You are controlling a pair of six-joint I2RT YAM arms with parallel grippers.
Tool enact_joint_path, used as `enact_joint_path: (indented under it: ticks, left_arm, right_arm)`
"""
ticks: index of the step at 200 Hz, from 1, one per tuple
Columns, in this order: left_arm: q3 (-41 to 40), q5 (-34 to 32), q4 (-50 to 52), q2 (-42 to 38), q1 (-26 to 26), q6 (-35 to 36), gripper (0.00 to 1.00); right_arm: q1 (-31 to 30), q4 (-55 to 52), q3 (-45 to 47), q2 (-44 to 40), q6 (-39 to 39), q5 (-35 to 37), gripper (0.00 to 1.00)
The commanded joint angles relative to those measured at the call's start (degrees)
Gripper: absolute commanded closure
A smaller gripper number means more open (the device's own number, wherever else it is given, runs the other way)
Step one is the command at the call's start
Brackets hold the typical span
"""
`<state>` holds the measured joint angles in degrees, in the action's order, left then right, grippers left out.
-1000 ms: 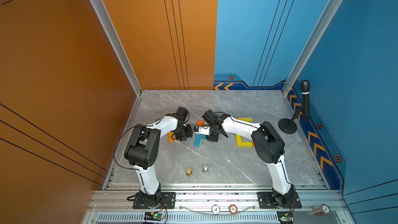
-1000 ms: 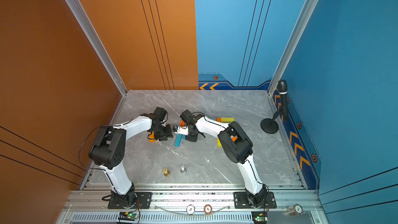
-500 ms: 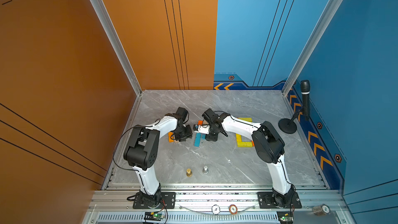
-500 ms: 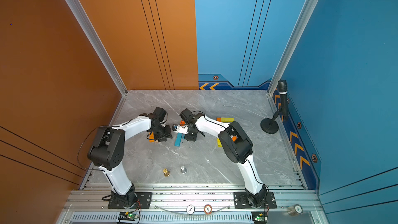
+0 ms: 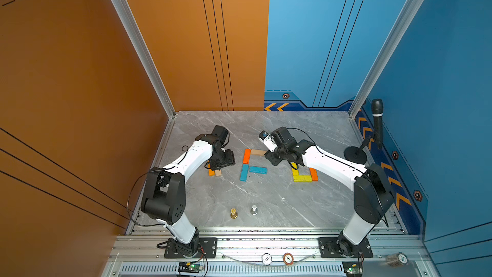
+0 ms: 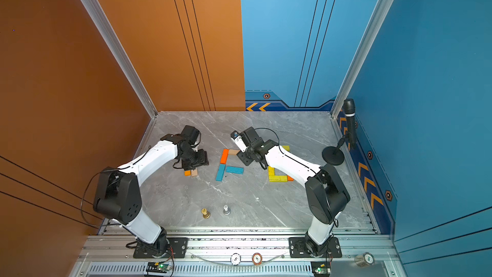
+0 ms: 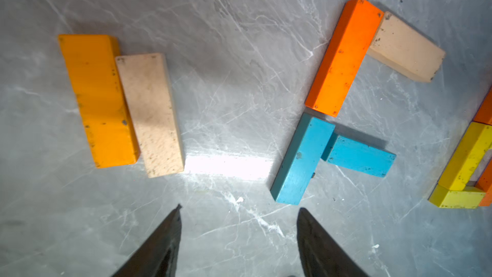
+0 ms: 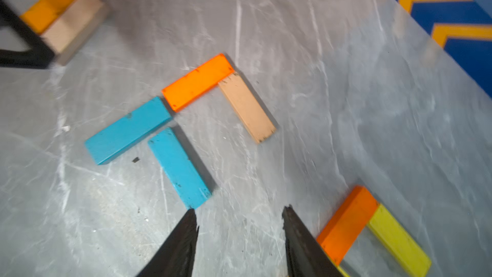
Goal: Assemble the number 6 with building blocks
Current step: Assemble the building block at the center of the board.
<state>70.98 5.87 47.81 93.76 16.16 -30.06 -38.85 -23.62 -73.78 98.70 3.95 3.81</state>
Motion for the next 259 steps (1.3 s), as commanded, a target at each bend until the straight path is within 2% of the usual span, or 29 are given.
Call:
enact_joint_path:
  ticks: [1,36,106,183,259]
  left_arm:
    - [1.53,-3.11,5.18,-2.15,-0.51,3.56,0.25]
    - [1.62,-3.30,5.83,-2.90,-0.52,5.77,0.21]
    - [-0.34,-2.22,4.11,-1.91,-0.54,6.95,0.20]
    - [-1.43,0.45,1.91,-2.17,-1.39,7.12,0.20]
    - [-2.08,1.30,1.40,-3.33,-2.02,6.97,0.20]
  right_arm:
    - [-0.97,-3.56,1.62,1.48,-16.81,10.16,0.47]
    - [-4.63,-8.72,-1.31,5.70,-28.56,14.40,0.48]
    - [-6.26,-11.73,-2.65,9.96,-40.03,14.93,0.50]
    - [-7.09,-11.79,-2.35,12.49,-45.28,13.74,0.50]
    - [-7.14,-10.94,-3.49,15.73,-46.45,11.11,0.49]
